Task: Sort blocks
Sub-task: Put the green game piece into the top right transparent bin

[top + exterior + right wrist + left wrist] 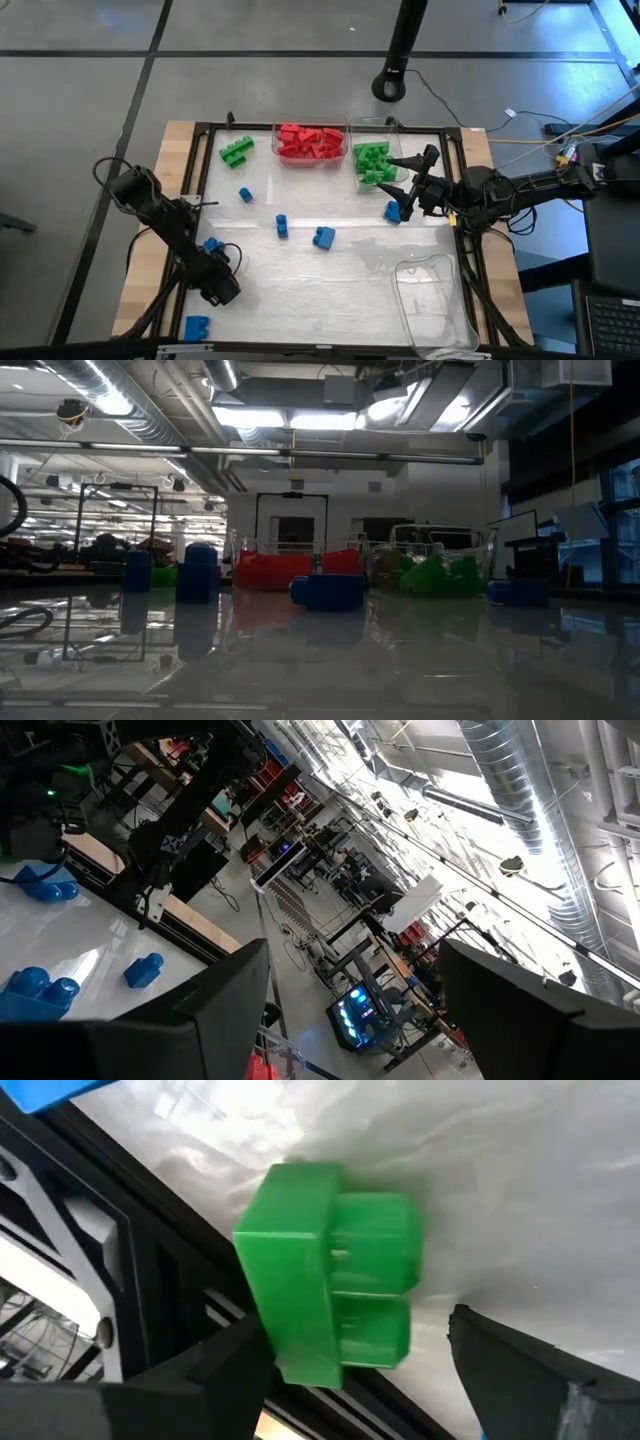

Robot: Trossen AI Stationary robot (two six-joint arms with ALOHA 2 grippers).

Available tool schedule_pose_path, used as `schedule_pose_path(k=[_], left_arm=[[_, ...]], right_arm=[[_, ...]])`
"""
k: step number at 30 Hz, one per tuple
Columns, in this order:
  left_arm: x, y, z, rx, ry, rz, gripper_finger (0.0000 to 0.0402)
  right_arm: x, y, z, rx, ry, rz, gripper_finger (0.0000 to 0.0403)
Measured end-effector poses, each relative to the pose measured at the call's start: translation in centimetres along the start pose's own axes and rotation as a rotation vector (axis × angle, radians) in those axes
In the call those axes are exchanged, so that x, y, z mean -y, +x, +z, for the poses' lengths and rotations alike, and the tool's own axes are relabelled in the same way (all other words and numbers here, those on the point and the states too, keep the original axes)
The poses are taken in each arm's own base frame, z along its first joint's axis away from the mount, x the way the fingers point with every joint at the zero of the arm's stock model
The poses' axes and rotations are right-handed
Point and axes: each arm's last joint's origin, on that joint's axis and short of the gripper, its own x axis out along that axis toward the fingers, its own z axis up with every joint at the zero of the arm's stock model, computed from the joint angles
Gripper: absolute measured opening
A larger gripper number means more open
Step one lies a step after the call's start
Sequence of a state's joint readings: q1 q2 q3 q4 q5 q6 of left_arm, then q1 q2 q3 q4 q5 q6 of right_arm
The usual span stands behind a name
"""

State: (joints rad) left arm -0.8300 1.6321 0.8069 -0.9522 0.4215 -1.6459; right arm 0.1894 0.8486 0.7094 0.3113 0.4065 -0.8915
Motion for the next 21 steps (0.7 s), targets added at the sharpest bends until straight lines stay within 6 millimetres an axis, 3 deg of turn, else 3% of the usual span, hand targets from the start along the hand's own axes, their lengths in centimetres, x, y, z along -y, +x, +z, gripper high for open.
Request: schedule_pose_path(k=[12, 21], left_arm=[[-0.28, 0.66, 0.06, 0.041, 0.029, -0.003, 0.0223], [-0.33, 0.67, 0.14, 0.062, 0.049, 0.002, 0.0162]], right_arm=[[0.00, 0.00, 0.00, 0.000, 0.000, 0.000, 0.0289], [-0.01, 0.00, 0.00, 0.000, 0.000, 0.000, 0.0289]])
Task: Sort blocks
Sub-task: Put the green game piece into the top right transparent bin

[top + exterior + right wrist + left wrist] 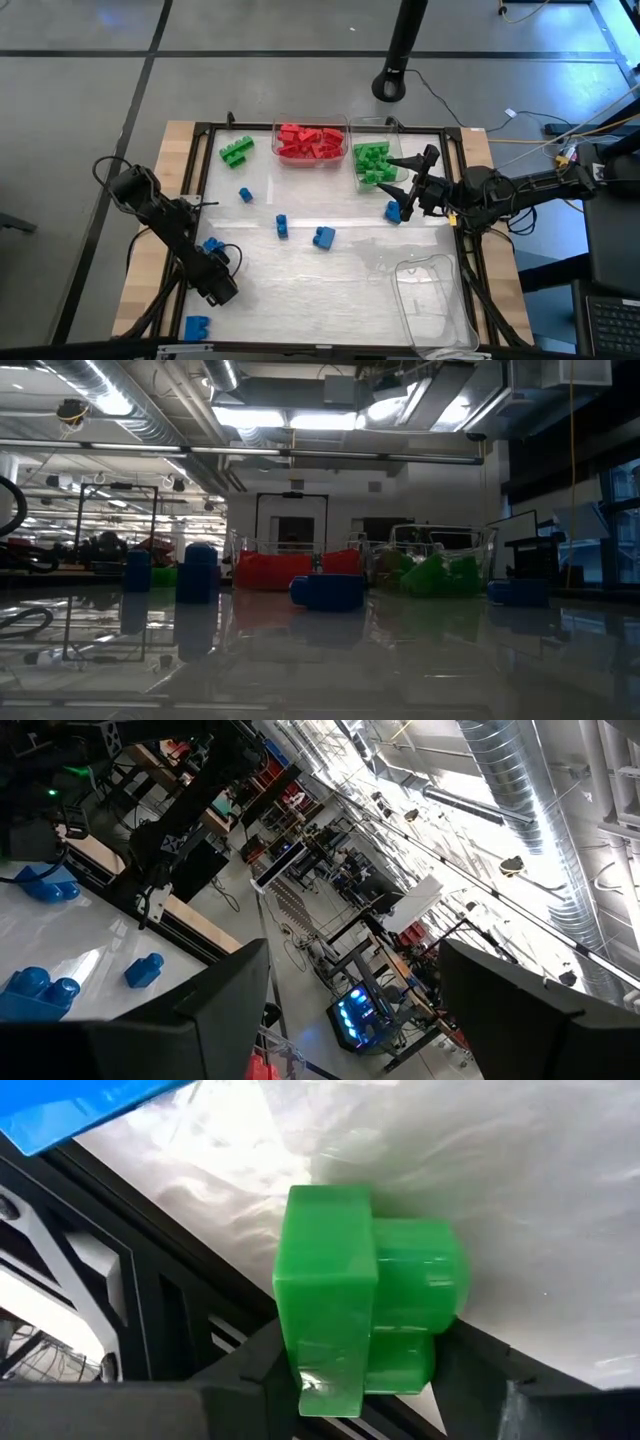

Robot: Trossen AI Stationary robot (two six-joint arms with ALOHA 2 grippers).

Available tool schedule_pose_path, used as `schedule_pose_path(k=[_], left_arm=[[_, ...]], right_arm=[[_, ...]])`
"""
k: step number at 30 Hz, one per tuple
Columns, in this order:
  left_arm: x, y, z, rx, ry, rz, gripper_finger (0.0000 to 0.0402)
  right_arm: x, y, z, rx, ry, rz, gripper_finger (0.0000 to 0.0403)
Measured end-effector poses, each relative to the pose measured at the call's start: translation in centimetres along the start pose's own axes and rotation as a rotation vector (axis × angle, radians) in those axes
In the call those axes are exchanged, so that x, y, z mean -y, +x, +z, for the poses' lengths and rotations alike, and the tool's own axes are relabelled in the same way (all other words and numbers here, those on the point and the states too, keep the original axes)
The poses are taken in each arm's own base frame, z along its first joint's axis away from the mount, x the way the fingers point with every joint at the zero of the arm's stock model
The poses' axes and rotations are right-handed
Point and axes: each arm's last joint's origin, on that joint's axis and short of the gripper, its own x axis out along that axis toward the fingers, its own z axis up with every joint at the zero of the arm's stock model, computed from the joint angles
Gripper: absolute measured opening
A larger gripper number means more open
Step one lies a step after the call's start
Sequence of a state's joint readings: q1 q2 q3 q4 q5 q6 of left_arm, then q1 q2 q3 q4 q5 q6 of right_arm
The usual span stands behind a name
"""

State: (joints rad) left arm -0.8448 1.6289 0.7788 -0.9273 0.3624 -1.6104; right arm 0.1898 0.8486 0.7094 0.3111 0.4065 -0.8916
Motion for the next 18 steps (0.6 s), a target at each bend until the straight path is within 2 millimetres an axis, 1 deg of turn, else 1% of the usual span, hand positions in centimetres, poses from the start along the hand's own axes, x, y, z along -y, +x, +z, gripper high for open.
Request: schedule_pose_path(k=[9, 14, 18], left_arm=[[0.0, 0.0, 0.0, 0.005, 0.009, -0.002, 0.0164], [0.4, -0.4, -0.1, 0.019, 0.030, -0.013, 0.0163], [1.0, -1.0, -0.3, 0.038, 0.035, -0.042, 0.0163]], right_arm=[[0.0, 0.0, 0.0, 0.000, 0.000, 0.000, 0.0289], [0.0, 0.0, 0.0, 0.000, 0.000, 0.000, 0.0289], [0.0, 0.0, 0.0, 0.000, 0.000, 0.000, 0.0289]])
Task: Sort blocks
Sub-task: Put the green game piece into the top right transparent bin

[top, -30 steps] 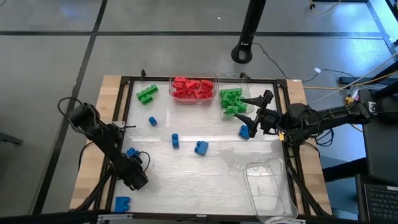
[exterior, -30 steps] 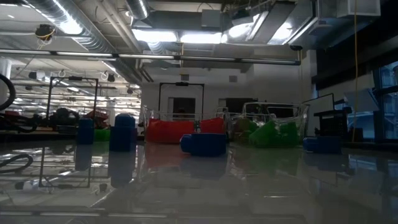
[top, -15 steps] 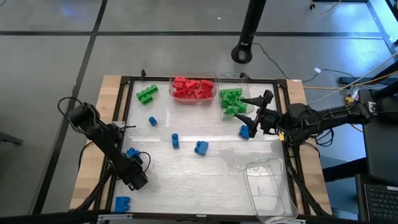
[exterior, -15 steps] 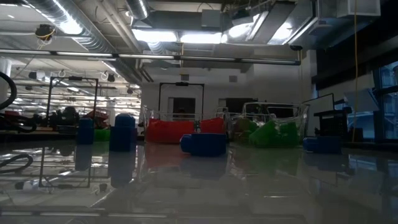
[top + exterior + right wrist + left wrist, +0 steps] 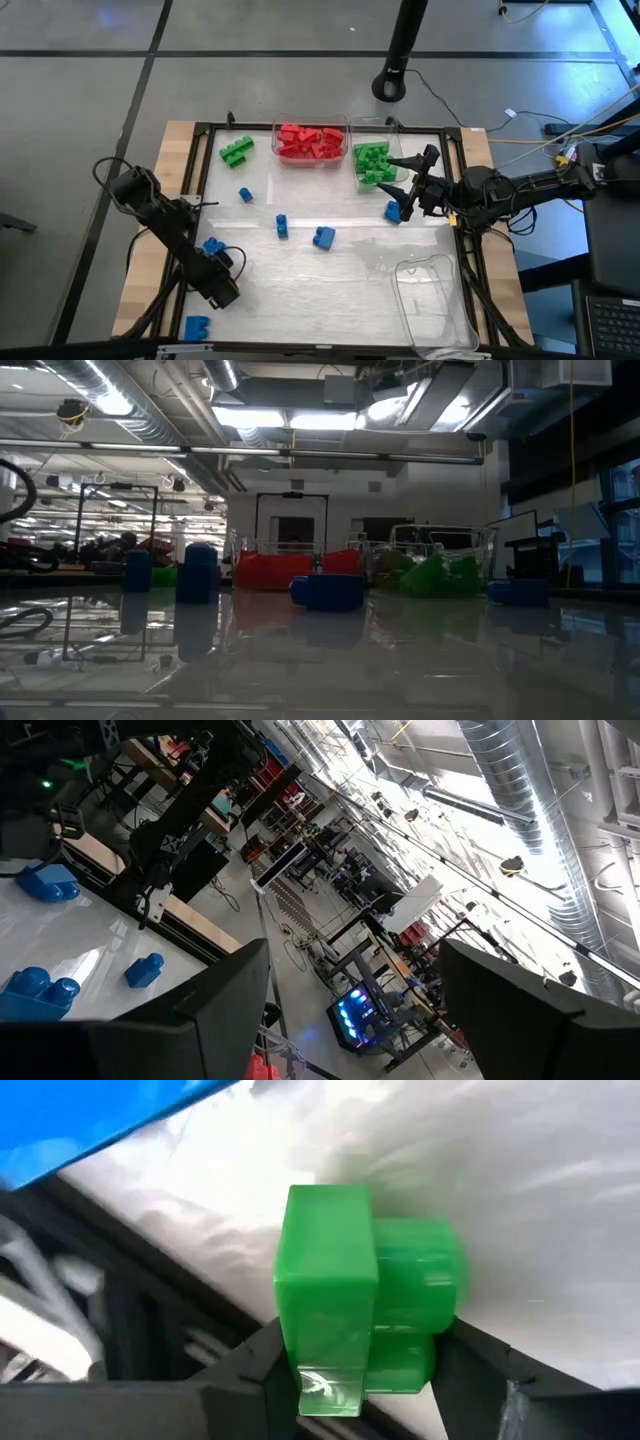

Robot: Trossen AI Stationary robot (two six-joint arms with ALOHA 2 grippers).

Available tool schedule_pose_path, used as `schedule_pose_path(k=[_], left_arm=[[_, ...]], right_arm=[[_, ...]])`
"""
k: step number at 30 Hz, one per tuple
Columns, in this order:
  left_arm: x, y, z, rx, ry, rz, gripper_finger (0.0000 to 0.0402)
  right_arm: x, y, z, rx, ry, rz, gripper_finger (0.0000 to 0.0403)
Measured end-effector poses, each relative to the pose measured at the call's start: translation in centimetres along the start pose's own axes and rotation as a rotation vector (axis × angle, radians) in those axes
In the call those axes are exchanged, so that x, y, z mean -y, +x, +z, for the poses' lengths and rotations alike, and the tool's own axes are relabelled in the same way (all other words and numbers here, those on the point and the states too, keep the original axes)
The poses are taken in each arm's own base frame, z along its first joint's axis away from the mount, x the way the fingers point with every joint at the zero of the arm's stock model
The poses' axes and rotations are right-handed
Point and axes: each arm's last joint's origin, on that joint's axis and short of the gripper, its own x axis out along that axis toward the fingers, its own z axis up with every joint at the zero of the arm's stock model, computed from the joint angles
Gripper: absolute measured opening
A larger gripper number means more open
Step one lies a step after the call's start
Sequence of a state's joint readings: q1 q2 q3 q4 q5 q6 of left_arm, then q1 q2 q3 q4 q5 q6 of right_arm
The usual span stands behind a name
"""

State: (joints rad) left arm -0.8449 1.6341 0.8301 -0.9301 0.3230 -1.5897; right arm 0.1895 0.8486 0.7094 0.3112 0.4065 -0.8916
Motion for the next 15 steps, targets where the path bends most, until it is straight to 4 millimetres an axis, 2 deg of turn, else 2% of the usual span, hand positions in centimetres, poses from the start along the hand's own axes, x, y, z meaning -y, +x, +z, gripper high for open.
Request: schedule_pose_path(k=[7, 15], left_arm=[[1.2, -1.5, -0.1, 0.028, 0.037, -0.064, 0.0167], [2.5, -3.9, 1.0, 0.090, 0.093, -0.155, 0.0167]], right_arm=[[0.0, 0.0, 0.0, 0.000, 0.000, 0.000, 0.0289], [0.0, 0.0, 0.0, 0.000, 0.000, 0.000, 0.0289]])
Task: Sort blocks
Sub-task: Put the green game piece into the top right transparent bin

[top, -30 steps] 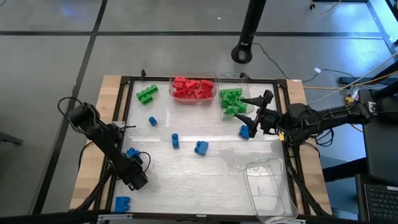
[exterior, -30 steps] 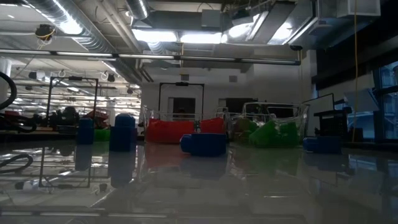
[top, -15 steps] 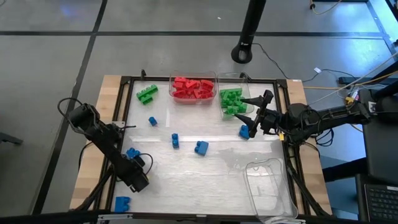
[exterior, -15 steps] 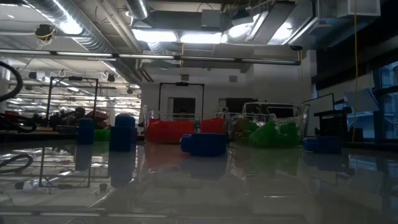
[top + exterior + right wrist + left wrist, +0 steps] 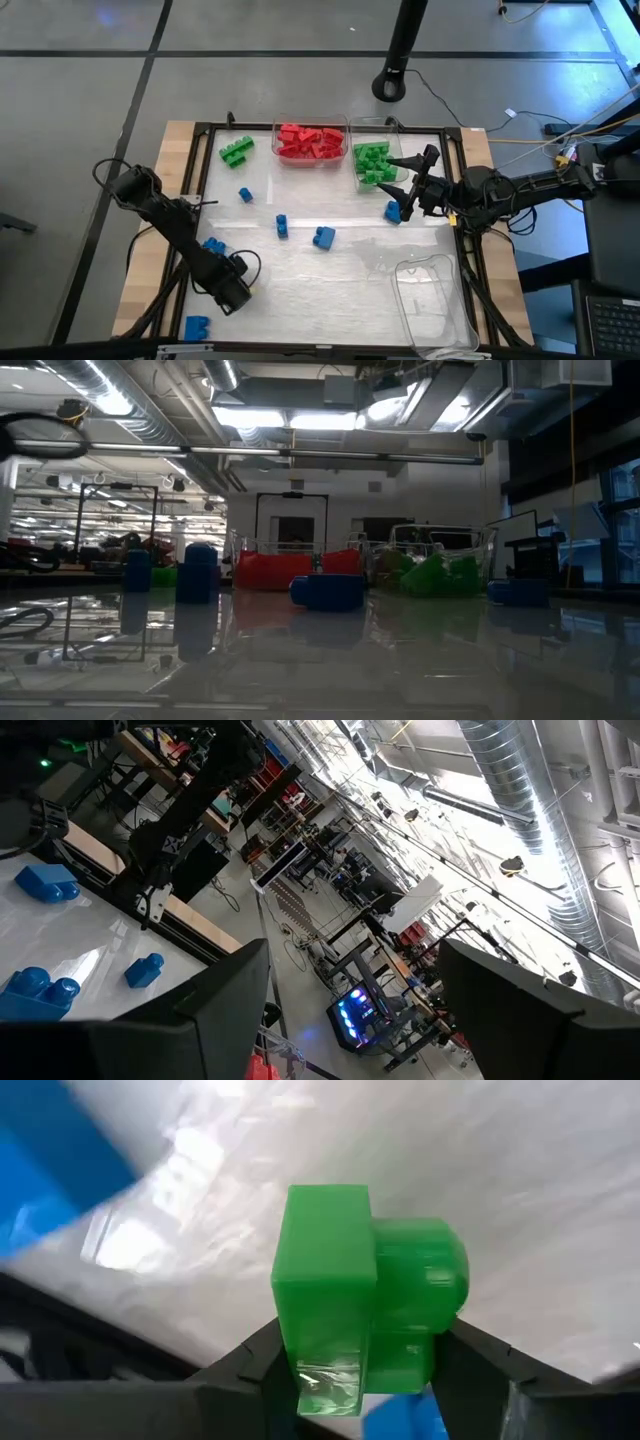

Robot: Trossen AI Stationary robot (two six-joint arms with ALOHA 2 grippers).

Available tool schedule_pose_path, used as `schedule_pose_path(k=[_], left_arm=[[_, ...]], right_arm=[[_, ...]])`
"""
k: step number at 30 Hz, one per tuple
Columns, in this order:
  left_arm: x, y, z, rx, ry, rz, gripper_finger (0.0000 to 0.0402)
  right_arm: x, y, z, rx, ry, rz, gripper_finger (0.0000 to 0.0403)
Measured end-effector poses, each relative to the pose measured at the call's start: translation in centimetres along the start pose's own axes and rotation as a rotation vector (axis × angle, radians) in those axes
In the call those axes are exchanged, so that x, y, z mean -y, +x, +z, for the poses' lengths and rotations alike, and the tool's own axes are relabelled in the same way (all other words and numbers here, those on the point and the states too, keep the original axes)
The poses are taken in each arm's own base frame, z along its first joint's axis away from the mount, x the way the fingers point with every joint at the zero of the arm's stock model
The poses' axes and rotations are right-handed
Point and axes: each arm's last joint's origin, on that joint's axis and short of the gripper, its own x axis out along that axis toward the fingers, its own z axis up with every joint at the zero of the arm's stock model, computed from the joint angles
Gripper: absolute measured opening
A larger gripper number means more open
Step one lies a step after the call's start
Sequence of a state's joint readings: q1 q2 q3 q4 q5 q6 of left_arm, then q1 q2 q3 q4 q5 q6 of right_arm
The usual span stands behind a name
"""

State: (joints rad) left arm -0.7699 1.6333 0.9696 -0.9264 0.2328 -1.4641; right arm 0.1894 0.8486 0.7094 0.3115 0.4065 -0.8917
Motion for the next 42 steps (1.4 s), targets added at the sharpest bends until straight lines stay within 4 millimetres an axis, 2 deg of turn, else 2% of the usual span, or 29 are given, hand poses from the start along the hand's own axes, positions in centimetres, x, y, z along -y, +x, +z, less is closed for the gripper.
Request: schedule_pose_path(k=[10, 16, 22, 28, 36, 38, 42], left_arm=[[2.2, -5.0, 3.9, 0.240, 0.134, -0.133, 0.0168], [2.6, -8.7, 7.3, 0.448, 0.227, -0.152, 0.0169], [2.4, -11.5, 11.5, 0.662, 0.339, -0.194, 0.0170], [1.2, -14.0, 16.4, 0.894, 0.411, -0.240, 0.0170], [-2.3, -17.2, 22.1, 1.175, 0.408, -0.208, 0.0171], [-3.2, -17.5, 23.5, 1.226, 0.397, -0.189, 0.0171], [-4.4, -17.0, 26.7, 1.285, 0.398, -0.160, 0.0171]], right_arm=[[0.0, 0.0, 0.0, 0.000, 0.000, 0.000, 0.0289], [0.0, 0.0, 0.0, 0.000, 0.000, 0.000, 0.0289], [-0.1, 0.0, 0.0, -0.004, -0.003, 0.005, 0.0289], [-0.1, 0.0, -0.1, -0.005, -0.004, 0.007, 0.0289], [-0.1, 0.0, -0.1, -0.005, -0.004, 0.007, 0.0289], [-0.1, 0.0, -0.1, -0.005, -0.004, 0.007, 0.0289], [-0.1, 0.0, -0.1, -0.005, -0.007, 0.006, 0.0289]])
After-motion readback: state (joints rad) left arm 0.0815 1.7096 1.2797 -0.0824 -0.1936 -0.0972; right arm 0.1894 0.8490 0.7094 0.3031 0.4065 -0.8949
